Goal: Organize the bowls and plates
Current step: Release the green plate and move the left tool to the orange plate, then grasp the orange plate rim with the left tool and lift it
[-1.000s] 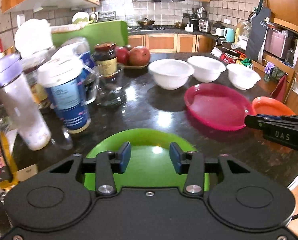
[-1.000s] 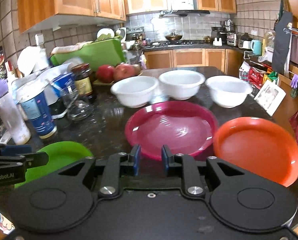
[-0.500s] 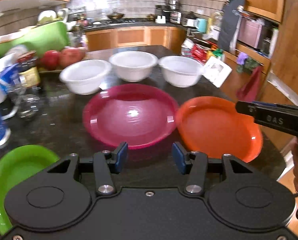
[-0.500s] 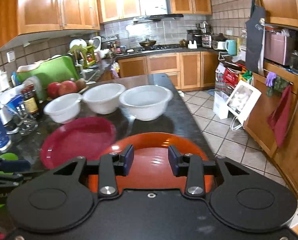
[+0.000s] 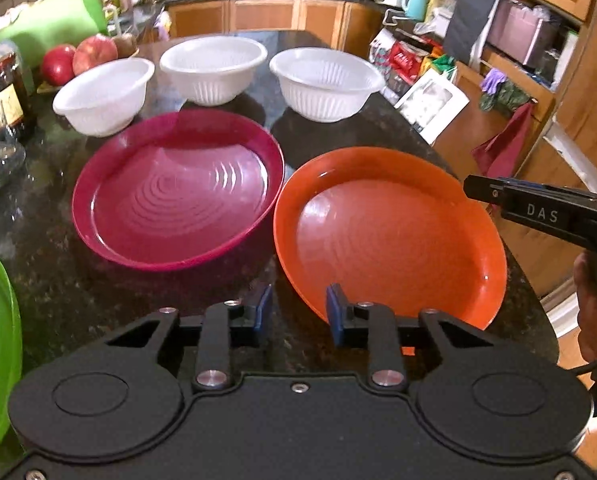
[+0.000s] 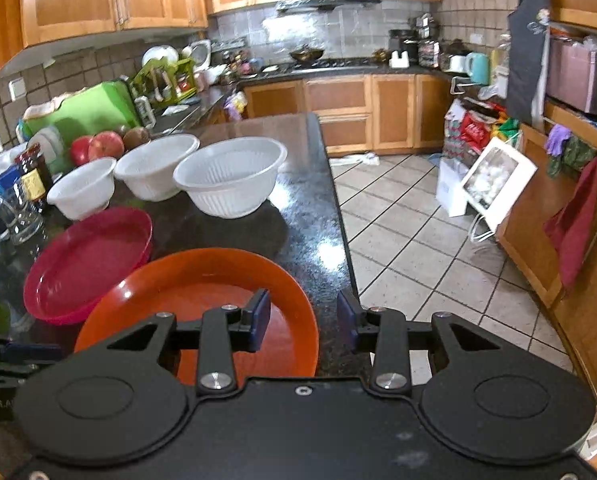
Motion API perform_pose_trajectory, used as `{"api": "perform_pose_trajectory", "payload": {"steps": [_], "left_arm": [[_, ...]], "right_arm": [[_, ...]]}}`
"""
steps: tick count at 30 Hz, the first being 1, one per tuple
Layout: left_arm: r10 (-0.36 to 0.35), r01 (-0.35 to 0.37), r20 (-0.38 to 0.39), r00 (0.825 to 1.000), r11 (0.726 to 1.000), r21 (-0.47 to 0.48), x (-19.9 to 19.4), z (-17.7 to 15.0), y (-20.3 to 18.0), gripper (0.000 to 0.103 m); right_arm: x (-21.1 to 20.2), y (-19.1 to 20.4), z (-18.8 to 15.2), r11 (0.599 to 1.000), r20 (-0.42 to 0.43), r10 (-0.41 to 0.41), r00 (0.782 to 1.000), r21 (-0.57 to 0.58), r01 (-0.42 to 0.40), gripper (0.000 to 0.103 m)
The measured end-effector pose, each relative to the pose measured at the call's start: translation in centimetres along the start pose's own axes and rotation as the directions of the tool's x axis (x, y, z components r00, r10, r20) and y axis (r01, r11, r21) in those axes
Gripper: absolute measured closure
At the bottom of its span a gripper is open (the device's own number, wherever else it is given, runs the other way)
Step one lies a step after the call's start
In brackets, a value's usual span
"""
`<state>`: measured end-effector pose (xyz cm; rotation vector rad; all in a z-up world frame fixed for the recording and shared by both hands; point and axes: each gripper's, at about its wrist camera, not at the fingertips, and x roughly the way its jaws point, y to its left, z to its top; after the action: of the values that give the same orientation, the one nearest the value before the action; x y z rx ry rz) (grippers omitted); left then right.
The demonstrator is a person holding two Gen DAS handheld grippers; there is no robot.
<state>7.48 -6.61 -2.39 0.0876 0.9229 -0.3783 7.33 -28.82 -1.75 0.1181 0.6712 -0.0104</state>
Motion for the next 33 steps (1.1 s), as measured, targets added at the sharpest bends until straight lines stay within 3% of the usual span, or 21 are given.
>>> {"api": "perform_pose_trajectory", "payload": {"steps": [13,19,25,33], "left_arm": [[0.05,-0.051,-0.033,0.998,0.998,-0.037,1.4,0.8,-1.4,0.066],[0.042,-0.043,-0.032,0.999,0.998,-0.047,1.5,1.0,-1.4,0.071],[0.057,-0.058,-0.029,0.998,0.997,-0.058,1.5,1.1,-1.4,0.079],[0.053,-0.055,-0.029,0.998,0.996,-0.069,1.3,1.0,-1.4,0.082]], "right_arm": [[2.7,-1.1,-0.1,0.997,-0.059,0.066,0.996,-0.034,-0.068,0.065],[3.1,-1.2,-0.2,0.996,-0.069,0.077,0.995,-0.041,-0.08,0.079],[3.1,-1.3,0.0,0.997,-0.069,0.067,0.995,-0.042,-0.07,0.084],[2.8,-1.2,-0.2,0.997,-0.073,0.059,0.996,-0.04,-0.062,0.085]]}}
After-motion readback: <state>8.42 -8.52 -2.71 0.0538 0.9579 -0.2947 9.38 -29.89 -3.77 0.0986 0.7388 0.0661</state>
